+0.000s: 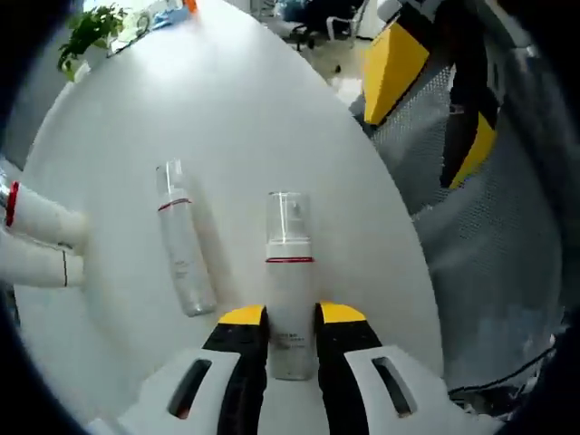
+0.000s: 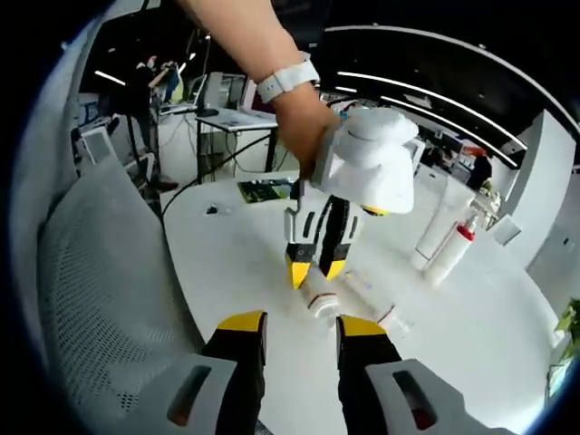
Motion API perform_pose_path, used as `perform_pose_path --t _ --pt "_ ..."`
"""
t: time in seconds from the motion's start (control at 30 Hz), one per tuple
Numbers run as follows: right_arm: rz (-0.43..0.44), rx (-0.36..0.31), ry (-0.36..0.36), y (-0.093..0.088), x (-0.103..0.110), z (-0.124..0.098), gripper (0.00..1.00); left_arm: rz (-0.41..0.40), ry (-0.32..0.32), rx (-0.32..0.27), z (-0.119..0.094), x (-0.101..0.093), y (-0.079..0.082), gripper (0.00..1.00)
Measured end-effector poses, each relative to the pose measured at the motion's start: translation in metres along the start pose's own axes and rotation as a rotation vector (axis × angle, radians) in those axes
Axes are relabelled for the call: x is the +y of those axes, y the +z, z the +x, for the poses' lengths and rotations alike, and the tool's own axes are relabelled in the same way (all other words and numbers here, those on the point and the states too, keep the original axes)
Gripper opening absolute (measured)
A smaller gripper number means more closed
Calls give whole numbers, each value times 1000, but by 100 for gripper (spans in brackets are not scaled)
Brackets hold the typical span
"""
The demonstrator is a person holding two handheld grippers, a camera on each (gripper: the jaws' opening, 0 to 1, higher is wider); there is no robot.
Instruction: Arrange the skincare products in the storage area until every visible bottle or jar stands upright without overlapping.
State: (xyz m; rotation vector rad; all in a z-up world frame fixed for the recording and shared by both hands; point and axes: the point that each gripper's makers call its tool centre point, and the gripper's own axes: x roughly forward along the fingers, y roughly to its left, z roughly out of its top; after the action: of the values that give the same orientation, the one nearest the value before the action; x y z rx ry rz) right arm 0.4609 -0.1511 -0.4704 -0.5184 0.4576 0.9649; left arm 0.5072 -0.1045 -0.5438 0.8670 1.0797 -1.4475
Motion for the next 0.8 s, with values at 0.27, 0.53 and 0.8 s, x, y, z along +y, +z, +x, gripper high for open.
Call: perform_pose_path --t 0.27,0.53,0.8 --pt "-32 -18 -2 4 2 -1 26 -348 41 -177 -15 -44 -2 17" --pt "-107 -31 29 9 14 0 27 -584 123 -290 -31 -82 -15 17" --pt "-133 -17 62 7 22 2 28 -707 268 -443 -50 -106 -14 17"
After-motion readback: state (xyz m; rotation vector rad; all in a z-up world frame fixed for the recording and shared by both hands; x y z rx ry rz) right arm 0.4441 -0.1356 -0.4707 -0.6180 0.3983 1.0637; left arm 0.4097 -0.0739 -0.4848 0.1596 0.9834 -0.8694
